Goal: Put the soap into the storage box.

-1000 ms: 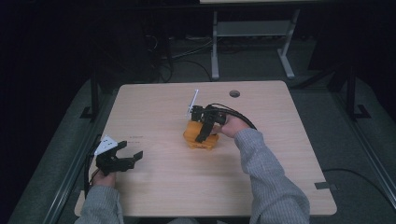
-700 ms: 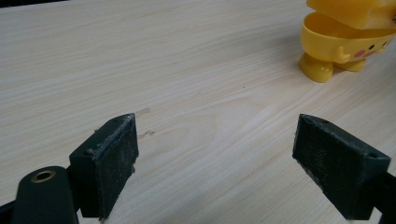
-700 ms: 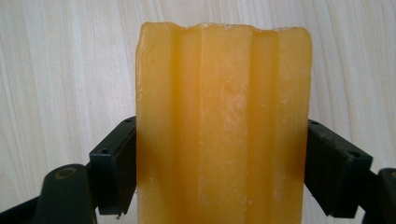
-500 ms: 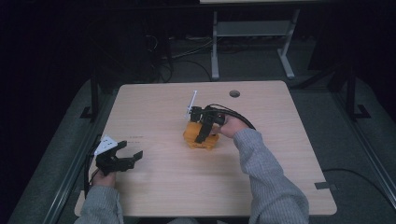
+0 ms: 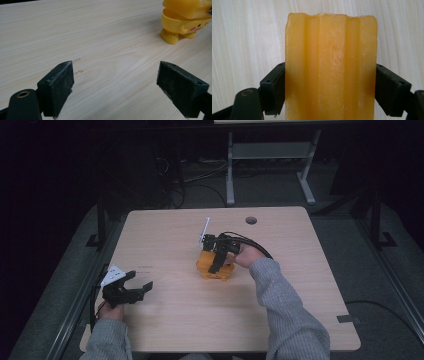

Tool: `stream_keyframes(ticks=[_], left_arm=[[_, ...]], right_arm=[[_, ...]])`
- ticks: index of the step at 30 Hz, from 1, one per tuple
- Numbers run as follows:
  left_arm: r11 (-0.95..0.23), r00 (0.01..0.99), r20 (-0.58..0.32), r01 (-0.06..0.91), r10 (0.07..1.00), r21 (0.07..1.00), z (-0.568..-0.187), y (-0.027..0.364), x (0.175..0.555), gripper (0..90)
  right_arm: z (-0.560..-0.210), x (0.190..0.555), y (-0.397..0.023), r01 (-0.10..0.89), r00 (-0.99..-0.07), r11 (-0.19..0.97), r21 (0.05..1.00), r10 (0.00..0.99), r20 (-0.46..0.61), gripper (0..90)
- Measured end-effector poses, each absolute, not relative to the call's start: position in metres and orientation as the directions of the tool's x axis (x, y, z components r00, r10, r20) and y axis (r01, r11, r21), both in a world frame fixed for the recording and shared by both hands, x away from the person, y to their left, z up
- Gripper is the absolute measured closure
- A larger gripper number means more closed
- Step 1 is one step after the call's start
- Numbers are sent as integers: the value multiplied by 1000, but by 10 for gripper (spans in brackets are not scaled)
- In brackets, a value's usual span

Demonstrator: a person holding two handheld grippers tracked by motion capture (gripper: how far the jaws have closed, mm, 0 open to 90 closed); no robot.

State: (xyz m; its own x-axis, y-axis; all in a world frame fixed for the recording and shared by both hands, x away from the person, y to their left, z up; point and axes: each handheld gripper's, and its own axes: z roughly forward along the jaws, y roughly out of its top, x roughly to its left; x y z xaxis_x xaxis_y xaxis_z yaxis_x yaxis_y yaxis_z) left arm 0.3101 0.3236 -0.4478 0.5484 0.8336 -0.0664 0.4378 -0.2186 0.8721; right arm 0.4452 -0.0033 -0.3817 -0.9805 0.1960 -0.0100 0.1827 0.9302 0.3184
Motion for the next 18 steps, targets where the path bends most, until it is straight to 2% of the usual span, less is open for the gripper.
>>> stream_keyframes(ticks=[18], left_arm=[[-219,549,-67,438,833,872,-448,324,310,138]], right_arm=[[-383,445,-1,178,-981,932,315,195,-22,212]])
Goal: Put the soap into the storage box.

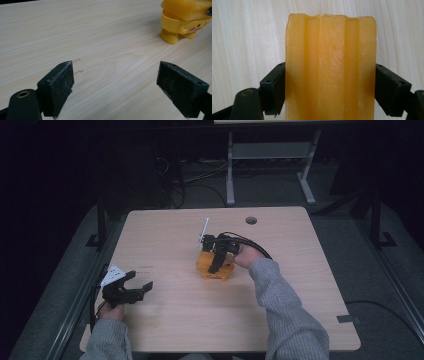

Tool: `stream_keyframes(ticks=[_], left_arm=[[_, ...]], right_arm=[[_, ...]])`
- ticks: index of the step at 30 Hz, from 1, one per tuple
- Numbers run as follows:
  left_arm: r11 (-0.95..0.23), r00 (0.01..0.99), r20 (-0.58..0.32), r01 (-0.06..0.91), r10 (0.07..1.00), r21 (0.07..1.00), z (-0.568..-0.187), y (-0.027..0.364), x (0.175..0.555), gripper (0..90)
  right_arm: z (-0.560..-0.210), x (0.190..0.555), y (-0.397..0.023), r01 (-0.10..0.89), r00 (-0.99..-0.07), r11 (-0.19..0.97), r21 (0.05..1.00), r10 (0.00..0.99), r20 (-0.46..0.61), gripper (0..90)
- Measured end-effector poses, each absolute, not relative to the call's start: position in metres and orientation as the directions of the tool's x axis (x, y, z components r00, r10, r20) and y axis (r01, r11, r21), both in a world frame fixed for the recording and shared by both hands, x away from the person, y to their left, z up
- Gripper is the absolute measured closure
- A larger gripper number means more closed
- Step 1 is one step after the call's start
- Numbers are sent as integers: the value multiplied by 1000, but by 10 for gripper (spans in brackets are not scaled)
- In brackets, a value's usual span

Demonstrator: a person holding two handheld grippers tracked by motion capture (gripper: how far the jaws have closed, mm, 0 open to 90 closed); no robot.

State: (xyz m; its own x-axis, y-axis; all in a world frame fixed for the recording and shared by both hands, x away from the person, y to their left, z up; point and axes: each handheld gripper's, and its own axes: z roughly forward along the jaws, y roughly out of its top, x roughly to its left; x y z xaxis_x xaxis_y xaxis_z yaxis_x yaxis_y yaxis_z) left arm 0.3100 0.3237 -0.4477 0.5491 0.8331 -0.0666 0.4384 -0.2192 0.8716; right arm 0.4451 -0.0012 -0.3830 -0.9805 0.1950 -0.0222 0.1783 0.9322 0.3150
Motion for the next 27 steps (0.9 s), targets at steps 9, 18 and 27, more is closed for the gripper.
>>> stream_keyframes(ticks=[9,18,27], left_arm=[[-221,549,-66,440,834,871,-447,324,310,138],[-224,550,-63,440,833,870,-448,324,310,138],[-225,552,-63,439,832,870,-448,323,310,138]], right_arm=[[-384,445,-1,180,-980,933,312,197,-22,211],[-384,445,-1,189,-978,930,316,207,-25,211],[-385,444,-1,191,-977,929,318,212,-30,210]])
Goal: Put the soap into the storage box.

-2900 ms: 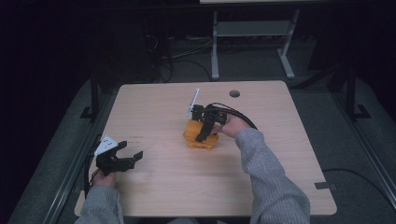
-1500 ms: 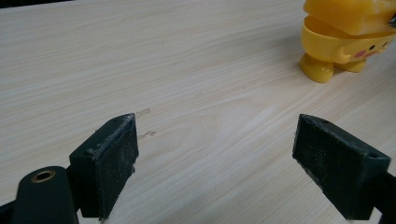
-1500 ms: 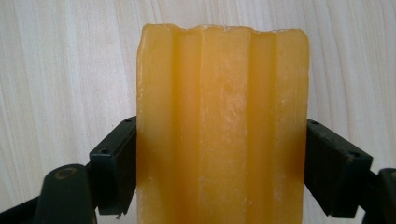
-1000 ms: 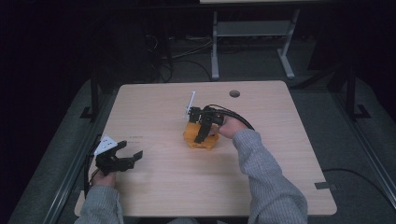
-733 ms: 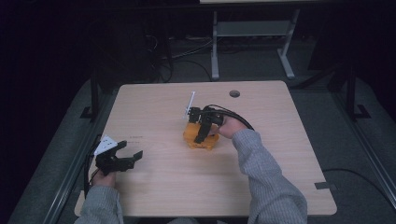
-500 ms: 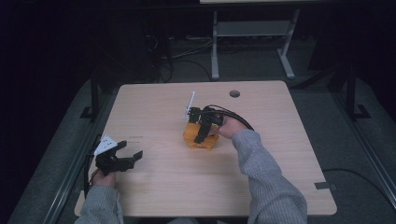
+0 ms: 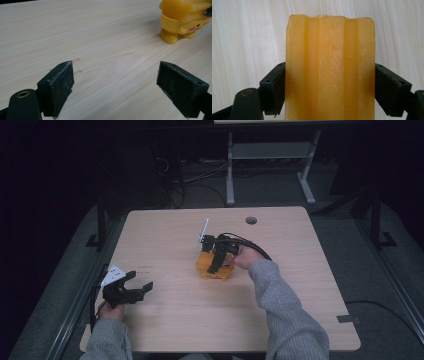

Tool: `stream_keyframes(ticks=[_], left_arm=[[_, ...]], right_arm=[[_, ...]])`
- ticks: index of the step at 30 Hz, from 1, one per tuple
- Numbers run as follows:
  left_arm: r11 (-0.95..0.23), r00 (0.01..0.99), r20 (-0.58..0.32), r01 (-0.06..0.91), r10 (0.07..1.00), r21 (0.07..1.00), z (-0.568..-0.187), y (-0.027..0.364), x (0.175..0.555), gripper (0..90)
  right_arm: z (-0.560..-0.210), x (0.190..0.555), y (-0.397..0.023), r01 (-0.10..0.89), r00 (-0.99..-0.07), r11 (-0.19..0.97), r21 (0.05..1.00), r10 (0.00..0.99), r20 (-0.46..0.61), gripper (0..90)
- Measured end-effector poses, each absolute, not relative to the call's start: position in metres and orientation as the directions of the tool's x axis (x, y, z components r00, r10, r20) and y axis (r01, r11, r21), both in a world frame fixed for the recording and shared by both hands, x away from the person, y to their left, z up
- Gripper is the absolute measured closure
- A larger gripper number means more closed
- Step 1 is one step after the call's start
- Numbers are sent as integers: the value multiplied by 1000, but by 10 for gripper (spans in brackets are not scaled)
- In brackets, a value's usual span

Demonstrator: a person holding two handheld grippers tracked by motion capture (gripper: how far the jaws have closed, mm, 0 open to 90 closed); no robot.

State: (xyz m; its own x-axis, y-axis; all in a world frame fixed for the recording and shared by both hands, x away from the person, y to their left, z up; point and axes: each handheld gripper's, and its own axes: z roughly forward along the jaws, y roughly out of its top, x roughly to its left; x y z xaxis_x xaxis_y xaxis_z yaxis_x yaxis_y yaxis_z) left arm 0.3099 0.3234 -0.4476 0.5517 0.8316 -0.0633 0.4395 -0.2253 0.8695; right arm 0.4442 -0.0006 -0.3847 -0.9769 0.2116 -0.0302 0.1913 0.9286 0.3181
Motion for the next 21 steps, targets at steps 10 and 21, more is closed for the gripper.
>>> stream_keyframes(ticks=[10,21], left_arm=[[-224,551,-63,439,832,870,-448,323,310,138],[-224,551,-64,439,832,870,-448,323,310,138]], right_arm=[[-385,444,-1,196,-976,926,324,217,-32,209],[-385,443,-1,201,-974,923,329,224,-35,208]])
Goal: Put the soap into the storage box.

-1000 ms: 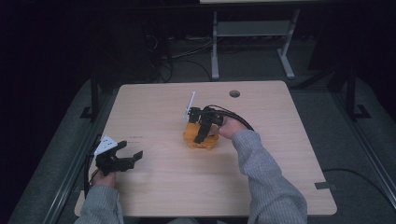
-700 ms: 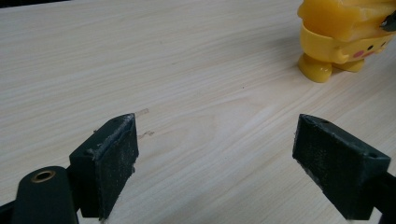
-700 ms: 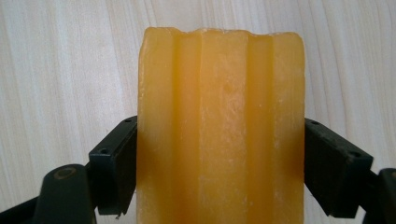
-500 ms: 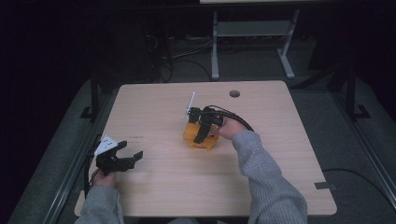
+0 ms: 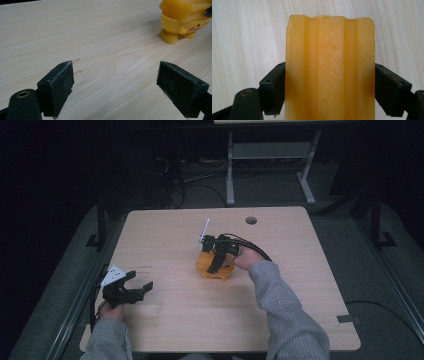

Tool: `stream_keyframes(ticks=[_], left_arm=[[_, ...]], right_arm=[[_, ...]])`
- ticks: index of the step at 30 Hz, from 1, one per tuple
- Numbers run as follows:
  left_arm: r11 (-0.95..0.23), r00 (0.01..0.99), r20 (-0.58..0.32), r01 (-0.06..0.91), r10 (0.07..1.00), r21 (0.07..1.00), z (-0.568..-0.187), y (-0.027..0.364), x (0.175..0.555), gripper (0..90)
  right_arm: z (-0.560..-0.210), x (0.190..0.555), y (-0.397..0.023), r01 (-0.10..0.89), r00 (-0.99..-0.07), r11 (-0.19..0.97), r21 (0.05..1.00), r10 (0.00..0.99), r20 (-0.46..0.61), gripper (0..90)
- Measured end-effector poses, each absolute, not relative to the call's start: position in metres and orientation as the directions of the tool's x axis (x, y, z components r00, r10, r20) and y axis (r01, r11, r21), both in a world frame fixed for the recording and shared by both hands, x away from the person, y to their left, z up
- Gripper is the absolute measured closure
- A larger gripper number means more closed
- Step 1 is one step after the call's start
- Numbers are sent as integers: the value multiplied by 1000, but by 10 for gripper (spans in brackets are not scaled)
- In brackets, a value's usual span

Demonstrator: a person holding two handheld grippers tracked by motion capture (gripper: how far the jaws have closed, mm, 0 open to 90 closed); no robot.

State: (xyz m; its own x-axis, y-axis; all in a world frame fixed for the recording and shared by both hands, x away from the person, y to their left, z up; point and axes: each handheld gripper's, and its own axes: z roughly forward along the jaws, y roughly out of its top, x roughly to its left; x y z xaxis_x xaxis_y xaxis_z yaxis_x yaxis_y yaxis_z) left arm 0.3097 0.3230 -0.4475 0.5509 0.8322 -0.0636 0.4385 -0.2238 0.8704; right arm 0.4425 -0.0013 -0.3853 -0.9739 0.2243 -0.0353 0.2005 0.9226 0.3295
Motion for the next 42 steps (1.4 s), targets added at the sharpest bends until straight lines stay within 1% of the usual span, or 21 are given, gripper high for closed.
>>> stream_keyframes(ticks=[16,20,23,34,42], left_arm=[[-227,552,-62,439,832,869,-448,323,310,138],[-230,552,-61,441,832,867,-448,323,310,138],[-232,553,-60,442,831,867,-448,323,310,138],[-230,551,-61,443,832,866,-448,323,310,138],[-230,552,-61,443,832,866,-448,322,310,138]], right_arm=[[-385,442,-2,208,-971,920,333,235,-43,204],[-385,442,-2,222,-968,916,334,249,-40,166],[-386,441,-4,225,-967,917,329,252,-43,167],[-380,438,-12,262,-957,880,395,290,-11,159],[-373,434,-20,274,-951,864,422,308,-14,153]])
